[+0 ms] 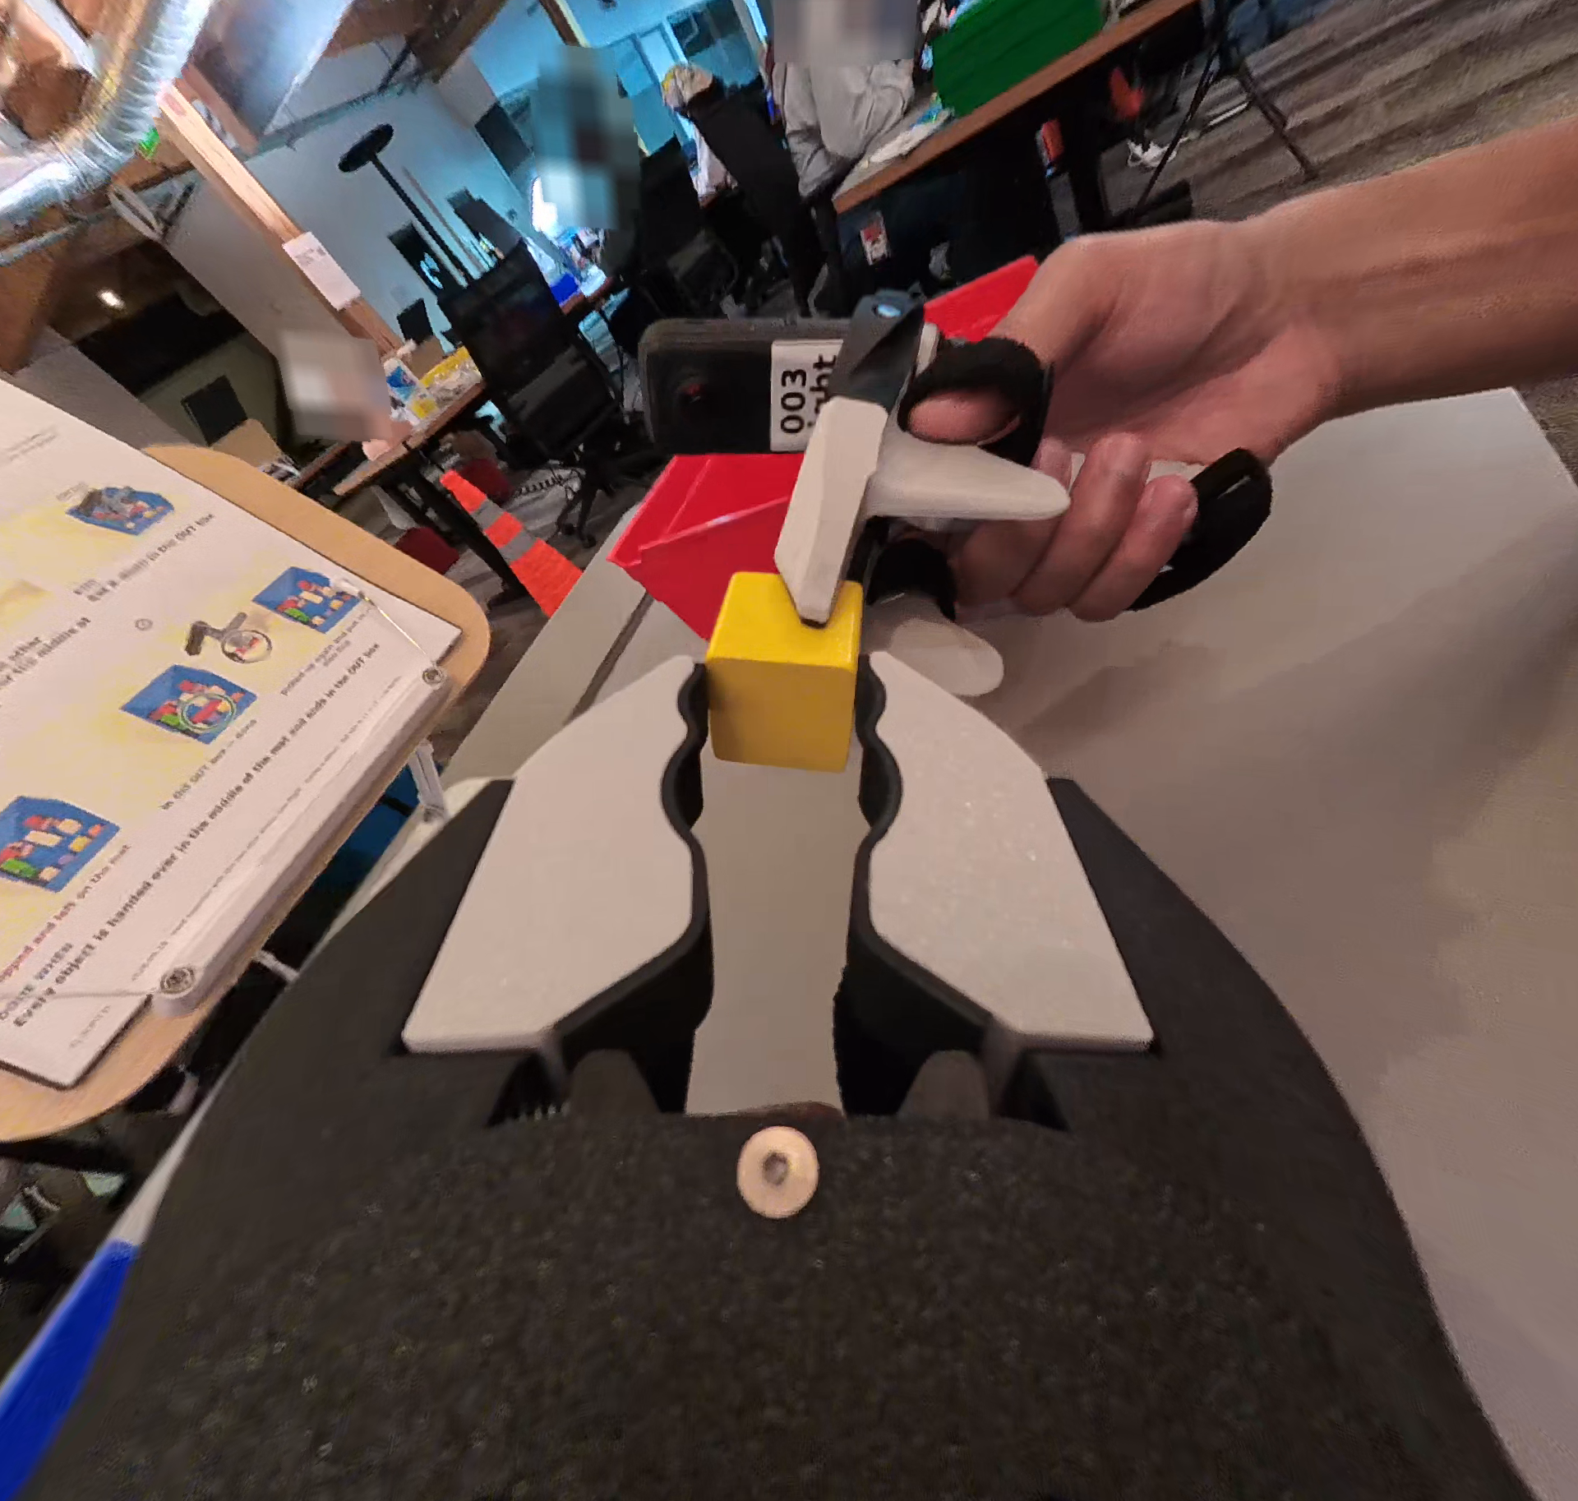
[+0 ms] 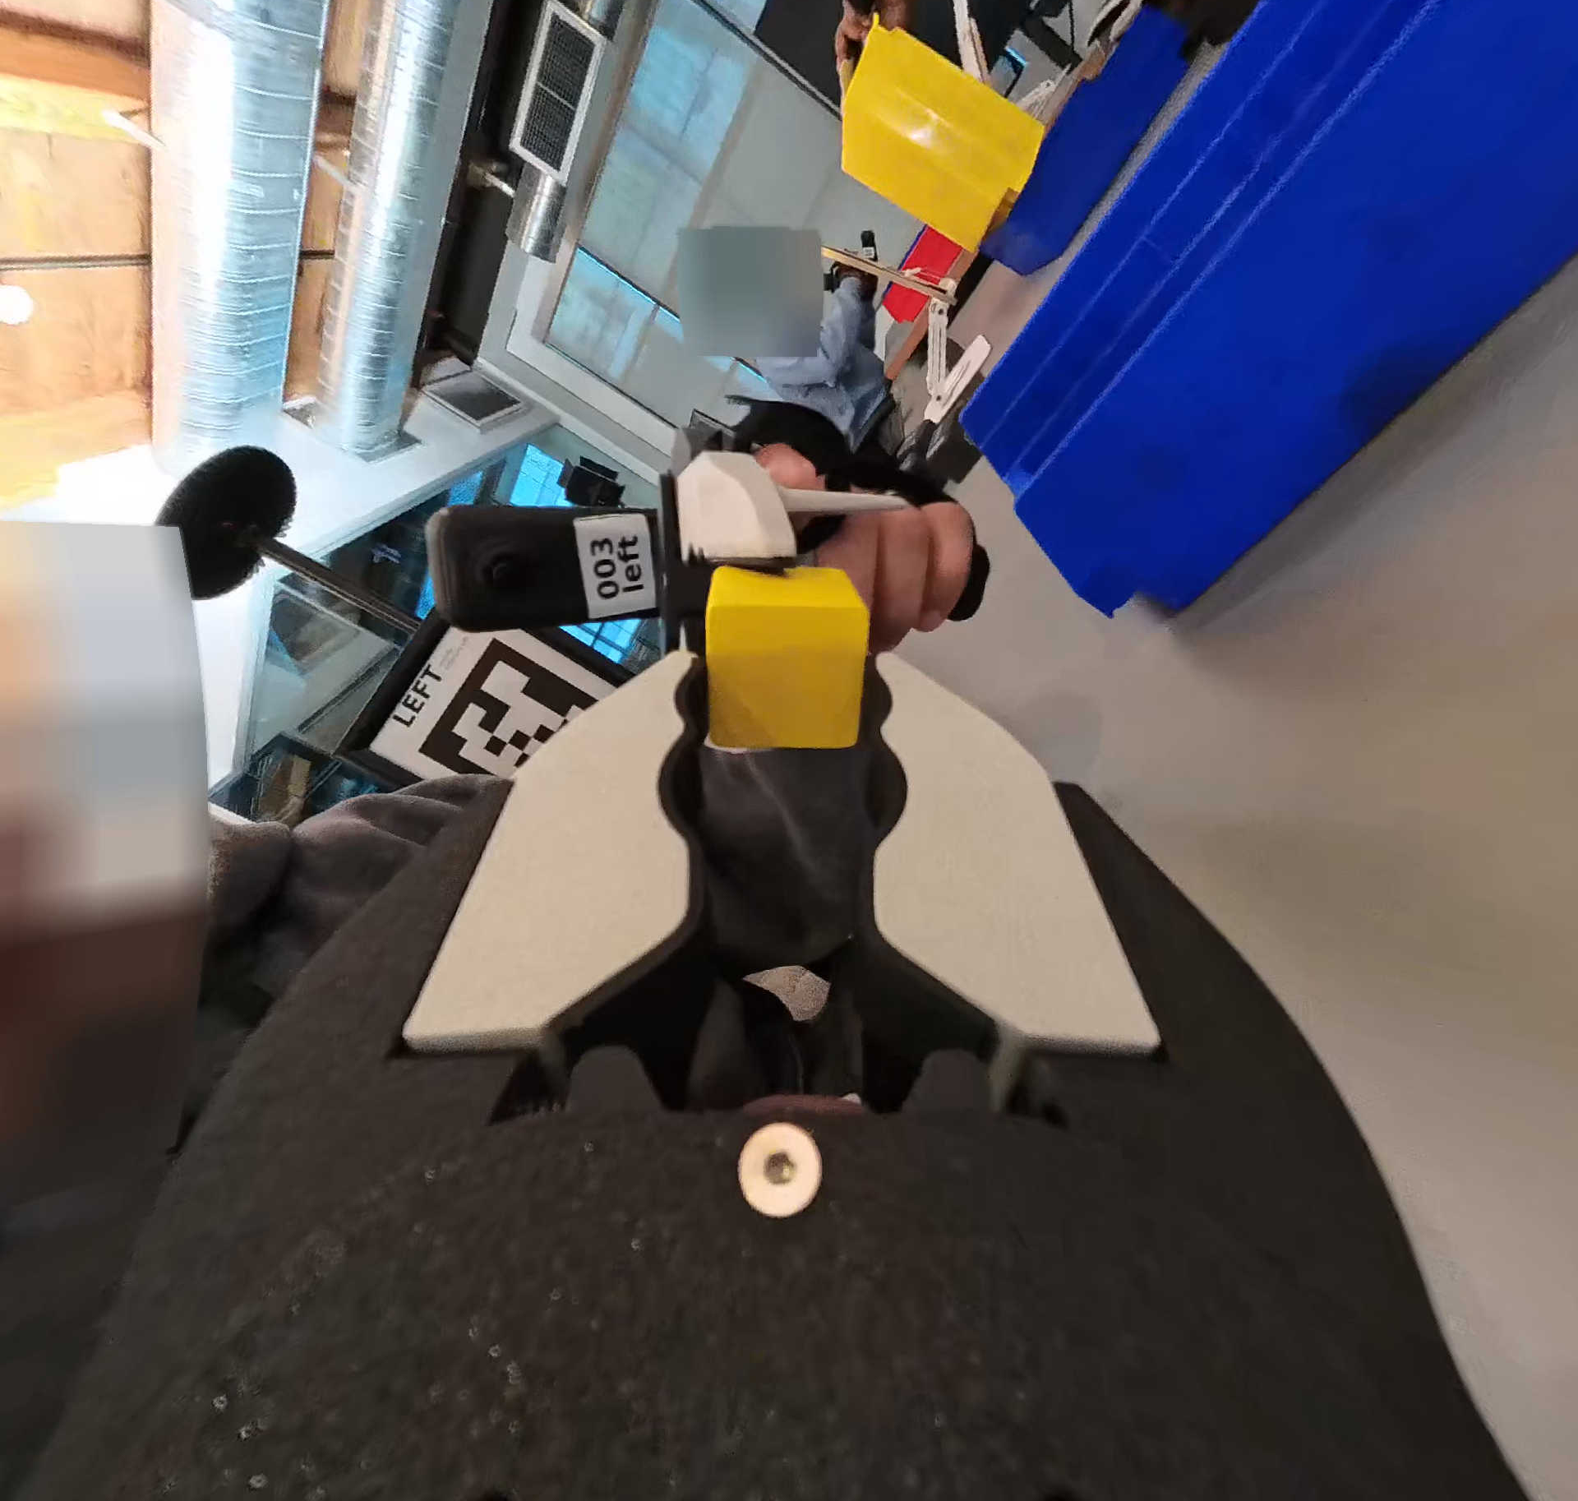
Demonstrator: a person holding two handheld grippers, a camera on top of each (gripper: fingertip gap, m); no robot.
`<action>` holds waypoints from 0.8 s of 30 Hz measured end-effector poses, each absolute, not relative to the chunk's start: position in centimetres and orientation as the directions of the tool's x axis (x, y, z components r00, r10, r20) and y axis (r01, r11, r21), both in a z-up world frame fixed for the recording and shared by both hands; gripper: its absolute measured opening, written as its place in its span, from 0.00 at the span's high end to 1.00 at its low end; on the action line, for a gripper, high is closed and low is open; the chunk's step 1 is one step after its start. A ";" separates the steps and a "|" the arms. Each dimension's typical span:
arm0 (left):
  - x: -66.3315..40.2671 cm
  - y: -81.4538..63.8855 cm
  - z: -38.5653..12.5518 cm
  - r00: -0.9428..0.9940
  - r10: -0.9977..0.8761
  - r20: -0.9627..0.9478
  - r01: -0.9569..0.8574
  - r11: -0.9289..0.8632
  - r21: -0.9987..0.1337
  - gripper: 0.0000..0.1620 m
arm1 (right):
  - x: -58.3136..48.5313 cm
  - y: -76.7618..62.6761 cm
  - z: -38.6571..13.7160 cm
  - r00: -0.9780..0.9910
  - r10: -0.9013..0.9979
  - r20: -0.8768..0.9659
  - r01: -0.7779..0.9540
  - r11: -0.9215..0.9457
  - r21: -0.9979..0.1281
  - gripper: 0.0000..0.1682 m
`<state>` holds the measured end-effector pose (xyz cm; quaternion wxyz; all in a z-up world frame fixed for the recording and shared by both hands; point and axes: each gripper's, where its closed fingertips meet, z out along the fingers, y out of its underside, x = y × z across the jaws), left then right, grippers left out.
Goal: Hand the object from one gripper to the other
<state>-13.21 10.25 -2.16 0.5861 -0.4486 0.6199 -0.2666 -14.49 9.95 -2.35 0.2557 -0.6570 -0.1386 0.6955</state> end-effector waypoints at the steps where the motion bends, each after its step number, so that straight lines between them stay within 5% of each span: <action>1: -13.3 10.4 -2.6 0.093 -0.882 -0.461 -0.266 0.424 -0.865 0.80 | -14.4 10.1 -2.7 0.009 0.533 -0.846 -0.175 -0.832 -0.526 0.80; 6: -15.0 9.9 -4.7 0.217 -0.968 -0.127 -0.268 0.066 -0.961 0.61 | -12.8 10.7 -3.2 0.070 0.523 -0.849 -0.224 -0.821 -0.525 0.80; 12: -17.6 5.8 -9.8 0.282 -0.940 0.193 -0.228 -0.261 -0.938 0.62 | -6.8 10.3 1.9 0.319 0.669 -0.671 -0.208 -0.642 -0.738 0.80; 16: -18.0 3.4 -10.2 0.278 -0.949 0.148 -0.269 -0.225 -0.937 0.63 | 4.4 13.2 2.3 0.776 0.488 -0.399 -0.134 -0.491 -0.861 0.80; 19: -17.7 3.0 -10.0 0.274 -0.958 0.081 -0.285 -0.161 -0.945 0.64 | 12.7 13.4 -2.9 0.965 0.223 -0.141 0.033 -0.631 -0.775 0.80; 24: -17.7 3.0 -11.1 0.270 -0.959 0.085 -0.324 -0.174 -0.930 0.64 | 15.3 11.1 -11.4 0.961 0.275 0.006 0.247 -0.851 -0.464 0.80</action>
